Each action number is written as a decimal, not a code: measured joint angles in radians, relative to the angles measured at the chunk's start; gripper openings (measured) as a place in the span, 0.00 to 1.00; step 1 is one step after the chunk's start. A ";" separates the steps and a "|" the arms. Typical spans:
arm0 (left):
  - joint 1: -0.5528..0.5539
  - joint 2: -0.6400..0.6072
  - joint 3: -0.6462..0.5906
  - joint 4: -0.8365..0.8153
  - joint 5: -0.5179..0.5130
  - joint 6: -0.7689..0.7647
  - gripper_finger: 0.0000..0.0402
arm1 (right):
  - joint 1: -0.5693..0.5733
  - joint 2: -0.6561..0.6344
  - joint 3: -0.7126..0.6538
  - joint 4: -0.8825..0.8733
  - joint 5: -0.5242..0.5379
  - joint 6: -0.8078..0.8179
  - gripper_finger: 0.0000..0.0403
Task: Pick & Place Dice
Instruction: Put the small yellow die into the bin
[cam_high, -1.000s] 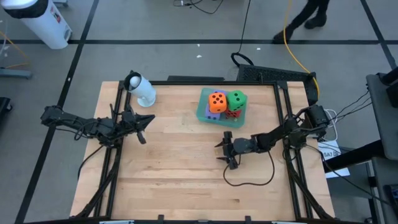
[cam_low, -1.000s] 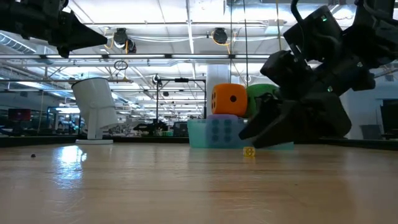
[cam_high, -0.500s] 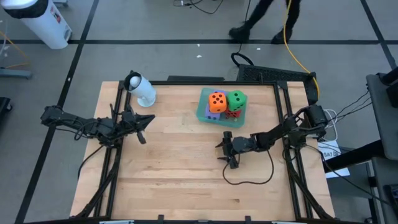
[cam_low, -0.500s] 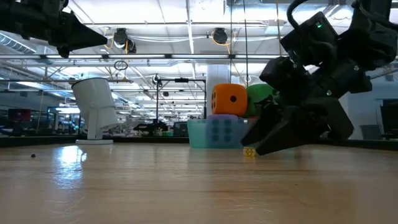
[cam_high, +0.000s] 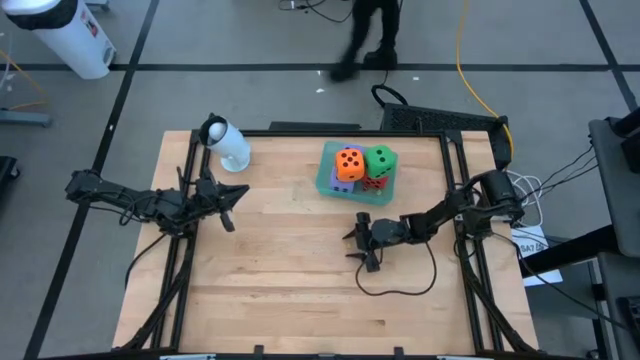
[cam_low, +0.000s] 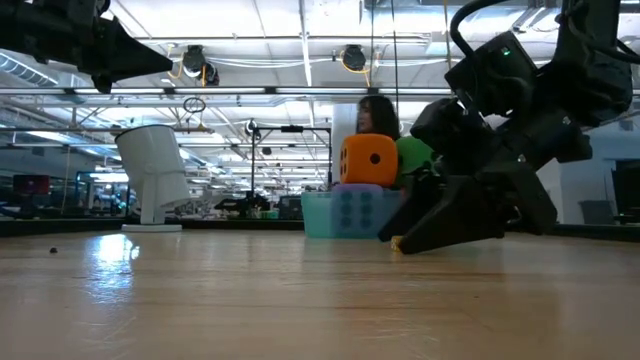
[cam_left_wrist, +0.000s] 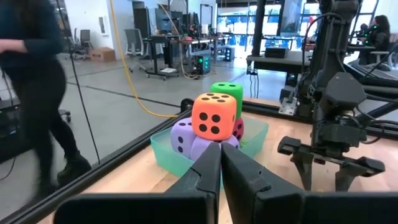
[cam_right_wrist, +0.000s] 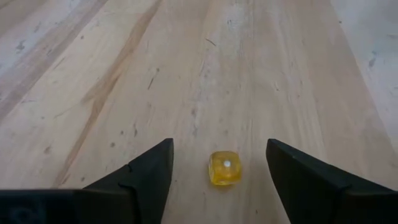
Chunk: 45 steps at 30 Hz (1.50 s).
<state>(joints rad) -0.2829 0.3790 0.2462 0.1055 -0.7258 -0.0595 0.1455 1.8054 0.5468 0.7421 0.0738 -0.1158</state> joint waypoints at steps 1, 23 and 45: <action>0.000 0.000 0.000 0.000 0.000 0.004 0.06 | -0.002 -0.002 0.000 -0.010 0.001 0.000 0.60; 0.000 0.000 0.000 0.002 0.000 0.005 0.06 | -0.008 -0.004 -0.001 -0.042 0.005 -0.010 0.11; 0.000 0.000 0.000 0.003 -0.005 0.001 0.06 | 0.004 -0.023 -0.002 -0.006 0.008 0.002 0.13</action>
<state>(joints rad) -0.2832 0.3794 0.2462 0.1089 -0.7307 -0.0589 0.1500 1.7824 0.5446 0.7363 0.0818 -0.1134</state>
